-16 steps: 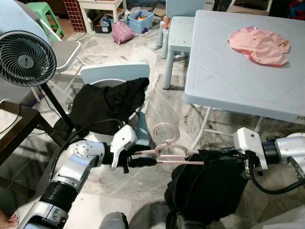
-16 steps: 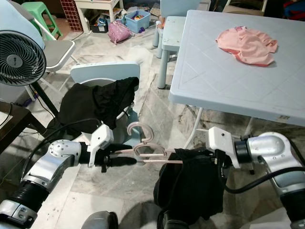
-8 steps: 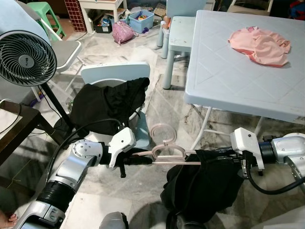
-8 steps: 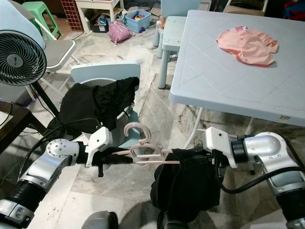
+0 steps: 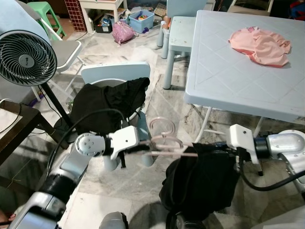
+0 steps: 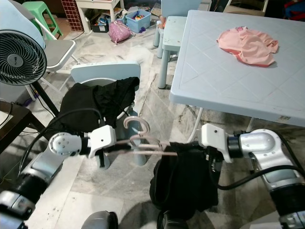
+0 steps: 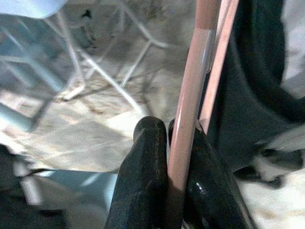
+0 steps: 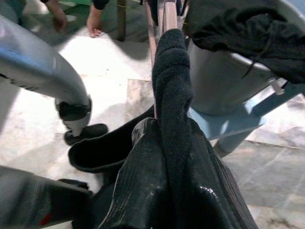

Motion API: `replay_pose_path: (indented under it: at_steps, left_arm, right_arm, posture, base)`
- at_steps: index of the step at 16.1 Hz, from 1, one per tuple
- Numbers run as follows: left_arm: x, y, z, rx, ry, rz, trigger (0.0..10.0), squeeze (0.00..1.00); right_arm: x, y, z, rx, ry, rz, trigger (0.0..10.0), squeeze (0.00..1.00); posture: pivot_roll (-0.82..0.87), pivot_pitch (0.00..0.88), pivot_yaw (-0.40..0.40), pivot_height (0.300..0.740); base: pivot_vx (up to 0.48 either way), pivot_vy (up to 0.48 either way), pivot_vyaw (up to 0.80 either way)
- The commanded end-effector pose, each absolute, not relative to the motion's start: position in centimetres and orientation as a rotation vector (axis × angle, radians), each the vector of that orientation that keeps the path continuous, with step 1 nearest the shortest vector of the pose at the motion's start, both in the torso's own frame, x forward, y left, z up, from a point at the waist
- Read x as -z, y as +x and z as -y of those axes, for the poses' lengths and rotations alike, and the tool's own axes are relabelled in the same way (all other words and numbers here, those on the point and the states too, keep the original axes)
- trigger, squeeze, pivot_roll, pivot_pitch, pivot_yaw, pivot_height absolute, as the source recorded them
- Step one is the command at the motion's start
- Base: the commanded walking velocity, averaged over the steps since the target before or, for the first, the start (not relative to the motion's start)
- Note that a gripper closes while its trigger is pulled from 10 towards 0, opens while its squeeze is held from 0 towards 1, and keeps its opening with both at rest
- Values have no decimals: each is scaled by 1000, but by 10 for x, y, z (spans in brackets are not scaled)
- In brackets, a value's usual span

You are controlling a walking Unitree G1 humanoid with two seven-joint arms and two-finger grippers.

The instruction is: Hang hanger

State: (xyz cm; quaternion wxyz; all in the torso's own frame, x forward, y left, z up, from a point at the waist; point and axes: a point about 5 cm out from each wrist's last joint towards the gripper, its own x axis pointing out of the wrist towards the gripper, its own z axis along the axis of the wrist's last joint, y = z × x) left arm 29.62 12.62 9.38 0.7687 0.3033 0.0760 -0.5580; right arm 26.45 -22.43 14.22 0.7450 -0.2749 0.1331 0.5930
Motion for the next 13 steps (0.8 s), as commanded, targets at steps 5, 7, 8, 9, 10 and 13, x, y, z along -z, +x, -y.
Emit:
replay_pose_path:
  at_steps: [5, 7, 8, 9, 10, 13]
  left_arm:
    - [-114, 322, -133, 990, 814, -6, 0, 0]
    - [-118, 331, -139, 890, 839, 32, 0, 0]
    - [-115, 330, -139, 890, 783, 19, 0, 0]
    - [-114, 329, -139, 898, 760, 8, 0, 0]
    - [-112, 327, -138, 915, 725, -5, 0, 0]
    - [-104, 324, -135, 940, 650, -39, 0, 0]
  right_arm:
    - [-149, 282, 217, -1217, -703, -188, 10000, 0]
    - [-148, 286, 218, -1188, -725, -171, 10000, 0]
    - [-146, 286, 218, -1186, -736, -172, 10000, 0]
    - [-146, 287, 218, -1185, -737, -171, 10000, 0]
    - [-146, 287, 218, -1182, -738, -169, 10000, 0]
    - [-146, 289, 217, -1173, -746, -153, 10000, 0]
  posture:
    - [-57, 89, -14, 740]
    - [-58, 88, -18, 740]
    - [-58, 88, -18, 740]
    - [-58, 90, -19, 740]
    - [-59, 90, -19, 740]
    - [-61, 90, -19, 740]
  base:
    - [0, 0, 0]
    - [0, 0, 0]
    - [0, 0, 0]
    - [0, 0, 0]
    - [0, 0, 0]
    - [0, 0, 0]
